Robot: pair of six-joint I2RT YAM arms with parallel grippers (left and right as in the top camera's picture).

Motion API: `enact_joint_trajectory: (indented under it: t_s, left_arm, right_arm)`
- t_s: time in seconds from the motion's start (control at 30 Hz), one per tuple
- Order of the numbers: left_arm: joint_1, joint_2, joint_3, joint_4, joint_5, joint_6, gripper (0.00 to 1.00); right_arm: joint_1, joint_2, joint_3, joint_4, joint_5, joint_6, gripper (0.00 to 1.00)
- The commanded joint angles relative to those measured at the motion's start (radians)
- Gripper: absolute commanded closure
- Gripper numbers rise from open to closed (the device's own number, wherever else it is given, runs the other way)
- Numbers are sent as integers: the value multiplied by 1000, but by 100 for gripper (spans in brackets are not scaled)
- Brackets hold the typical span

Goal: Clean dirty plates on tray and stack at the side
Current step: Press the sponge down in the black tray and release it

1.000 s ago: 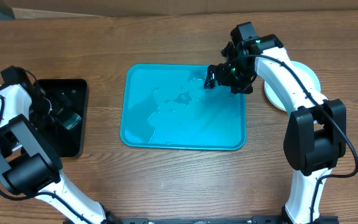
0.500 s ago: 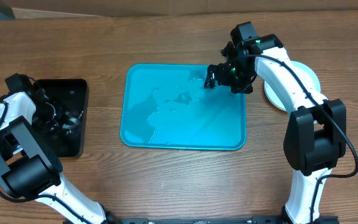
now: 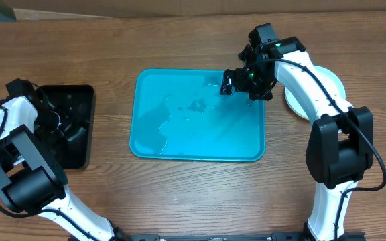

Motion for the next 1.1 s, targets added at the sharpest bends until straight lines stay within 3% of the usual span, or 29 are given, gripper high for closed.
enact_joint_trajectory:
  t_s: [0.0,0.07,0.23,0.27,0.3,0.33,0.37,0.6,0.63,0.67,0.77,0.8,0.93,1.0,1.03,1.07]
  left_arm:
    - [-2,32,-16,-3,20,-3,85]
    - [-2,32,-16,3,19,-3,96]
    - [-2,32,-16,24,17,-3,96]
    - [-2,32,-16,28,17,-3,80]
    - [-2,32,-16,35,17,-3,51]
    - [-2,32,-16,44,17,-3,13]
    - [-2,32,-16,55,17,-2,0]
    - [-2,32,-16,153,-1,9,0]
    - [-2,32,-16,162,-6,8,3]
    - [-2,32,-16,170,-9,9,13]
    - [-2,32,-16,179,-17,8,92]
    - [-2,32,-16,180,-17,8,96]
    - [-2,32,-16,185,-21,8,95]
    - [-2,32,-16,188,-35,8,42]
    - [-2,32,-16,193,-44,8,3]
    - [-2,32,-16,200,-51,9,0]
  right_arm:
    - [4,-35,-2,5,2,3,0]
    - [4,-35,-2,5,2,3,0]
    - [4,-35,-2,5,2,3,0]
    - [4,-35,-2,5,2,4,0]
    - [4,-35,-2,5,2,3,0]
    - [4,-35,-2,5,2,3,0]
    - [4,-35,-2,5,2,3,0]
    - [4,-35,-2,-2,3,3,0]
    - [4,-35,-2,-2,3,3,0]
    - [4,-35,-2,-2,3,3,0]
    - [4,-35,-2,-2,2,3,0]
    - [4,-35,-2,-2,3,3,0]
    - [4,-35,-2,-2,3,3,0]
    - [4,-35,-2,-2,3,3,0]
    - [4,-35,-2,-2,2,3,0]
    - [4,-35,-2,-3,2,4,0]
